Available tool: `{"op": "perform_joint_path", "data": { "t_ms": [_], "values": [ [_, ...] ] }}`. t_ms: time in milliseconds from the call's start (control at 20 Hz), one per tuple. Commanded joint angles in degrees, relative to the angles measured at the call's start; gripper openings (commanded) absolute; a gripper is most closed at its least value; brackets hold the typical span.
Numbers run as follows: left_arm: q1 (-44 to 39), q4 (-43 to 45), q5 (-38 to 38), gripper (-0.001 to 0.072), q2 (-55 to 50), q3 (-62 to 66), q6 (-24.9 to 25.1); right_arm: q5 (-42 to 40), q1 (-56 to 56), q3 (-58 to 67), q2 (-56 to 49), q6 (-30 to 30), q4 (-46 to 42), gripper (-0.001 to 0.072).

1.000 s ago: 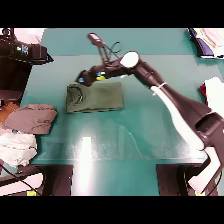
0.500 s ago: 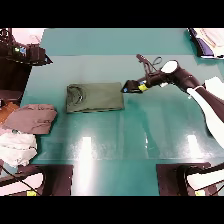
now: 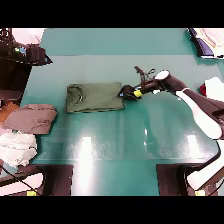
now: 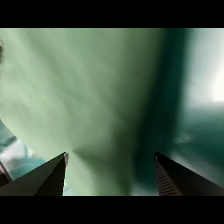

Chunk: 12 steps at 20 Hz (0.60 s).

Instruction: Fold the shirts.

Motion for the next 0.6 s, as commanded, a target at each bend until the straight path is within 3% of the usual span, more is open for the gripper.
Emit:
{"op": "perform_joint_path", "data": {
  "t_ms": [0,150,300,550],
  "values": [
    [0.04,0.02,-0.04,0.0025,0.04,-0.02,0.02,-0.79,3.98,6.97,-6.43,0.44,5.81,0.0617],
    [0.04,0.02,-0.07,0.0025,0.02,-0.02,0.04,-1.03,6.67,12.2,-11.28,0.48,8.79,0.0423],
    [0.04,0.02,-0.9,0.0025,0.04,-0.02,0.04,-2.78,8.41,13.99,-12.2,-4.48,8.66,0.002],
    [0.0,-0.5,-2.05,0.0025,0.04,-0.02,-0.85,-1.9,3.54,8.83,-2.49,-5.51,3.48,0.0018]
  ]
}}
